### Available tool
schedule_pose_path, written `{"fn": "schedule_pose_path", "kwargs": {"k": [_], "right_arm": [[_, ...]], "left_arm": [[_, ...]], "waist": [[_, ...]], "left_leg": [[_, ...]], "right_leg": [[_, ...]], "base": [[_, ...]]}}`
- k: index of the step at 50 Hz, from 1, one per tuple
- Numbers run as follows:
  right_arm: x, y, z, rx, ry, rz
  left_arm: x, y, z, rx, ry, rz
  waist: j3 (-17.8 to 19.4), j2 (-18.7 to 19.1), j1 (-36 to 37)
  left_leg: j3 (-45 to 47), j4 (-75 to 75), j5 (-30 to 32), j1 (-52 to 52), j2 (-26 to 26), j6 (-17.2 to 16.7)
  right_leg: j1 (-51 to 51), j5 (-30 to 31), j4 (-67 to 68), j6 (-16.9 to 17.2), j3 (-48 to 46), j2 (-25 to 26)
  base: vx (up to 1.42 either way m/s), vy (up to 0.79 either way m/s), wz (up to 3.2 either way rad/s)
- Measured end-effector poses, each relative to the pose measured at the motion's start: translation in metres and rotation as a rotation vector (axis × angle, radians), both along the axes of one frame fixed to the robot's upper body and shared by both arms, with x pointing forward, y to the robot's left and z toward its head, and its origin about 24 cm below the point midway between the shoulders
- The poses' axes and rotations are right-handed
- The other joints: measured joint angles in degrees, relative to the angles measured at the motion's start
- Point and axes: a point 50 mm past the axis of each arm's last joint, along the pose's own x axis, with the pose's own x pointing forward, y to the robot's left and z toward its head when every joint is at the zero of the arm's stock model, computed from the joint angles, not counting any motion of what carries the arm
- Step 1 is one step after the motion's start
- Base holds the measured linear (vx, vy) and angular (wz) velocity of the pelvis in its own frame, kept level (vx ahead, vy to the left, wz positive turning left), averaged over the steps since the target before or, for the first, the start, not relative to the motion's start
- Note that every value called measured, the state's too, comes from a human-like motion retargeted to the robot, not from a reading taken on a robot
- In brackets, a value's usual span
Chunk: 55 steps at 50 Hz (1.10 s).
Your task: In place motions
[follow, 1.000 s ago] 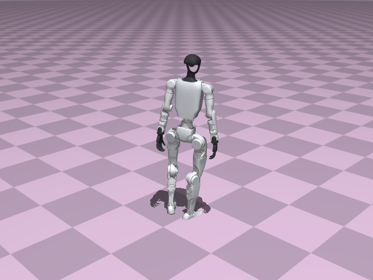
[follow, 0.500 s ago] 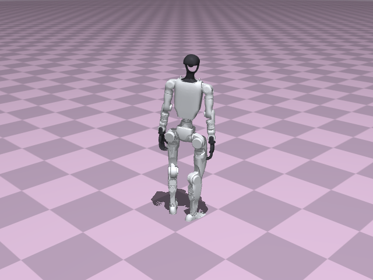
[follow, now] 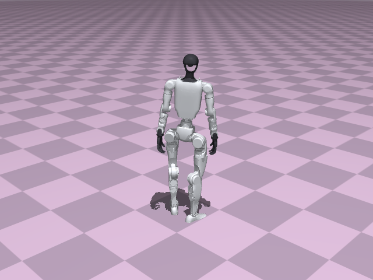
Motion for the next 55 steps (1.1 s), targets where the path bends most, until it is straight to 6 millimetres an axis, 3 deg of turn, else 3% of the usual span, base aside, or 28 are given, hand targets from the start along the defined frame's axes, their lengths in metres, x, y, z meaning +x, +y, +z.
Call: {"fn": "schedule_pose_path", "kwargs": {"k": [10, 20, 30, 40, 47, 55], "right_arm": [[-0.043, -0.004, 0.001, -0.018, 0.153, -0.025], [-0.074, -0.007, 0.006, -0.025, 0.268, -0.161], [-0.066, -0.004, 0.004, -0.023, 0.249, -0.112], [-0.05, -0.005, 0.002, -0.023, 0.211, -0.065], [-0.052, -0.005, 0.003, -0.023, 0.227, -0.066], [-0.058, -0.006, 0.004, -0.023, 0.246, -0.059]], "left_arm": [[0.002, -0.003, -0.001, -0.012, -0.021, 0.043], [0.026, -0.015, -0.005, -0.058, -0.097, 0.051], [0.044, -0.011, -0.006, -0.077, -0.161, -0.019], [0.028, -0.005, -0.004, -0.064, -0.103, -0.011], [0.019, -0.005, -0.004, -0.061, -0.084, 0.009], [0.024, -0.005, -0.004, -0.064, -0.095, -0.008]], "waist": [[-0.34, -0.05, -2.81], [-0.97, 1.53, -5.36], [-0.51, 2.29, -6.73], [-0.17, 3.92, -8.24], [-0.2, 3.97, -6.87], [0.12, 3.54, -4.75]], "left_leg": [[2.9, -0.54, -1.24, 1.7, 1.32, 0.04], [6.73, -0.66, -2.27, 2.7, 3.06, -0.31], [9.74, -0.59, -3.08, 4.45, 4.3, -0.67], [11.53, -0.52, -3.59, 5.12, 5.6, -0.64], [10.61, -0.18, -3.78, 4.41, 5.61, -0.38], [6.03, 1.2, -3.73, 1.9, 4.99, 0.35]], "right_leg": [[-1.49, 0.96, 0.67, -0.96, 4.24, 1.09], [-3.47, 2.08, 1.35, -1.84, 9.03, 2.4], [-4.1, 2.98, 2.0, -2.6, 12.65, 3.39], [-4.38, 3.5, 2.24, -3.04, 14.61, 4.53], [-4.04, 3.39, 2.13, -2.99, 13.39, 4.21], [-1.88, 2.41, 1.59, -2.26, 8.19, 2.84]], "base": [[0.08, -0.15, -0.39], [-0.05, -0.26, -0.45], [-0.09, -0.14, -0.36], [-0.01, -0.01, -0.14], [0.0, 0.02, 0.1], [0.02, 0.15, 0.6]]}}
